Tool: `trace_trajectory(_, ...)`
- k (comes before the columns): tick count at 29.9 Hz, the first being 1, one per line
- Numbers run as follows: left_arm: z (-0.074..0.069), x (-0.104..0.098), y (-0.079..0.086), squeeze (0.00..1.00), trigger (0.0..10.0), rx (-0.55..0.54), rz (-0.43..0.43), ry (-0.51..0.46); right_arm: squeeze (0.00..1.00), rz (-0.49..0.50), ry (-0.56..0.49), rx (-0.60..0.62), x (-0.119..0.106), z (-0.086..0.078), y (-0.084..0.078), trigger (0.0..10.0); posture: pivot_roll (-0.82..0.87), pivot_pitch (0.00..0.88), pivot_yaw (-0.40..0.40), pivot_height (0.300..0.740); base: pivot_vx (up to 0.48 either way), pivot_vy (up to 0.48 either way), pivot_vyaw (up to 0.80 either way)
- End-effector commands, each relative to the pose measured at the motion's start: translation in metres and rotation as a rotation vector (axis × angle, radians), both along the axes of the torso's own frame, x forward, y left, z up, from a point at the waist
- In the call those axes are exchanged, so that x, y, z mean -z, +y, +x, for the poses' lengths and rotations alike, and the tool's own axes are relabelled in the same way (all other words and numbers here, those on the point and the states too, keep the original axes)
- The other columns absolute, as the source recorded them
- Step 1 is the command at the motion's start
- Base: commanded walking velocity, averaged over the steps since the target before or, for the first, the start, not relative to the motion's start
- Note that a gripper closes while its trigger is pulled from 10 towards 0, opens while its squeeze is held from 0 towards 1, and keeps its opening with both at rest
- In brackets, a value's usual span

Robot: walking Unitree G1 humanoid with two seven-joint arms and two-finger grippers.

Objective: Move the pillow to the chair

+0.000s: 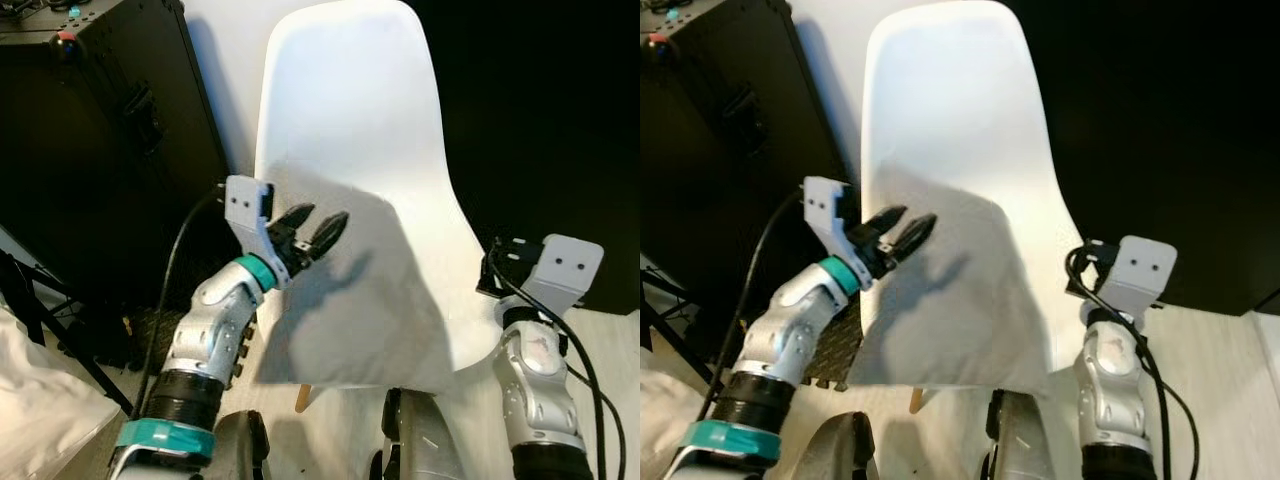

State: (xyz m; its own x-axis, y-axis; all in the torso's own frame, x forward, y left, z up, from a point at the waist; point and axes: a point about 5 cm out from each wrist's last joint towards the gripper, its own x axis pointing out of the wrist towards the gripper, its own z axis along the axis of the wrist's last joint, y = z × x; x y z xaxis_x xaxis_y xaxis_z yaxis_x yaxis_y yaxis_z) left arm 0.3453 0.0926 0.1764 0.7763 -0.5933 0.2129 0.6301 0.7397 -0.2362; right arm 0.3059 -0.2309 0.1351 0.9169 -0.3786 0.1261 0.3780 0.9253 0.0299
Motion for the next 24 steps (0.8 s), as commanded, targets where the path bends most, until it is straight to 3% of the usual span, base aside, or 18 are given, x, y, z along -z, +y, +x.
trace_trajectory(1, 0.005, -0.007, 0.021, 0.0, 10.0, -0.084, 0.003, -0.034, 0.0, 0.001, -0.012, -0.084, -0.002, 0.005, 0.01, 10.0, -0.01, 0.043, 0.13, 0.591, 0.0, 0.0, 0.0)
trace_trajectory(2, 0.008, -0.009, 0.03, 0.0, 10.0, -0.143, 0.037, -0.052, 0.0, -0.003, -0.019, -0.178, -0.005, 0.01, 0.022, 10.0, -0.01, 0.043, 0.13, 0.591, 0.0, 0.0, 0.0)
trace_trajectory(3, 0.008, -0.009, 0.03, 0.0, 10.0, -0.143, 0.037, -0.052, 0.0, -0.003, -0.019, -0.178, -0.005, 0.01, 0.022, 10.0, -0.01, 0.043, 0.13, 0.591, 0.0, 0.0, 0.0)
trace_trajectory(6, 0.009, -0.001, 0.043, 0.0, 10.0, -0.285, 0.13, -0.05, 0.0, 0.025, -0.025, -0.507, -0.011, 0.016, 0.07, 10.0, -0.01, 0.028, 0.124, 0.591, 0.0, 0.0, 0.0)
trace_trajectory(11, 0.009, 0.001, 0.045, 0.0, 10.0, -0.301, 0.138, -0.044, 0.0, 0.03, -0.028, -0.554, -0.012, 0.016, 0.078, 10.0, -0.01, 0.028, 0.124, 0.591, 0.0, 0.0, 0.0)
trace_trajectory(12, 0.007, 0.004, 0.046, 0.0, 10.0, -0.328, 0.165, -0.035, 0.0, 0.024, -0.035, -0.613, -0.015, 0.016, 0.09, 10.0, 0.0, 0.017, 0.115, 0.591, 0.0, 0.0, 0.0)
trace_trajectory(14, 0.0, 0.017, 0.049, 0.0, 10.0, -0.381, 0.326, -0.007, 0.0, 0.0, -0.044, -0.714, -0.016, 0.013, 0.11, 10.0, 0.01, 0.006, 0.092, 0.591, 0.0, 0.0, 0.0)
trace_trajectory(16, -0.001, 0.021, 0.05, 0.0, 10.0, -0.394, 0.37, 0.0, 0.0, -0.006, -0.046, -0.738, -0.017, 0.012, 0.115, 10.0, 0.01, 0.006, 0.092, 0.591, 0.0, 0.0, 0.0)
trace_trajectory(24, -0.022, 0.036, 0.055, 0.0, 10.0, -0.477, 0.329, 0.017, 0.0, -0.027, 0.034, -0.783, 0.011, 0.003, 0.126, 10.0, 0.05, 0.003, 0.014, 0.591, 0.0, 0.0, 0.0)
